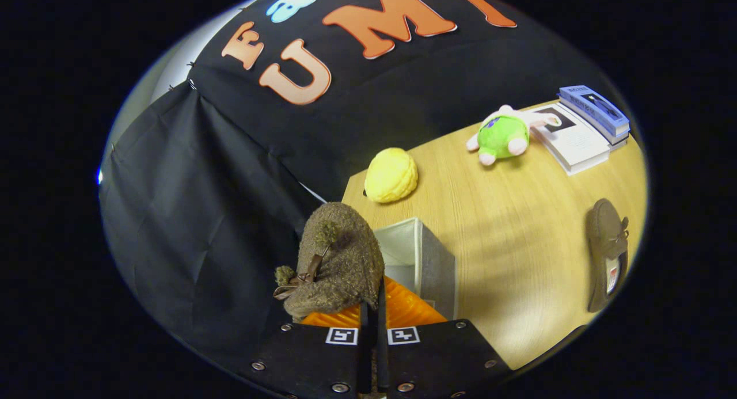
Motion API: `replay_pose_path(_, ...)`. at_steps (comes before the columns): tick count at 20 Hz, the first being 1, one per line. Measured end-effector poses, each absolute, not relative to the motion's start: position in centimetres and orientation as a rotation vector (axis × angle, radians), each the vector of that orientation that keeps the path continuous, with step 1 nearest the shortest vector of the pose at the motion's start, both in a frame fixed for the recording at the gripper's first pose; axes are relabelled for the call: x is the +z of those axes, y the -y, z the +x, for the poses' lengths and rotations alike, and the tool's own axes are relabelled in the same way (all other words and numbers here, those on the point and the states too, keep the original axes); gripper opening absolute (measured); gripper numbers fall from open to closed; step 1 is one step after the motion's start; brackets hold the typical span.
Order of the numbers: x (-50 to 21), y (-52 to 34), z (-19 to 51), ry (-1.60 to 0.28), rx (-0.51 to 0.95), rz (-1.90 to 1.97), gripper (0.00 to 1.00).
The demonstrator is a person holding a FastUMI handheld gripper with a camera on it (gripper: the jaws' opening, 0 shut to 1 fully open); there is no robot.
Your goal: Open the storage box then place both shoes into the box .Put the left shoe in first, then the right shoe, with the right side of both shoes facing outward in a uniform manner.
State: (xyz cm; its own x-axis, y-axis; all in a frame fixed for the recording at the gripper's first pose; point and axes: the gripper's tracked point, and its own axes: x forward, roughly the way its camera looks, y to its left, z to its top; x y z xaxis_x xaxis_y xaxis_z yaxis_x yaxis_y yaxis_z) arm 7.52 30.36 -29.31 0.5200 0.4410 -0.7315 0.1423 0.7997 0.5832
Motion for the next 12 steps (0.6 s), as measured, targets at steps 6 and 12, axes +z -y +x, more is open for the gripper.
replay_pose_path(6,-33.9,-35.2,6.4,-1.177,0.139,0.634,0.05)
replay_pose_path(12,-38.6,-36.9,5.3,-1.327,0.03,0.656,0.07)
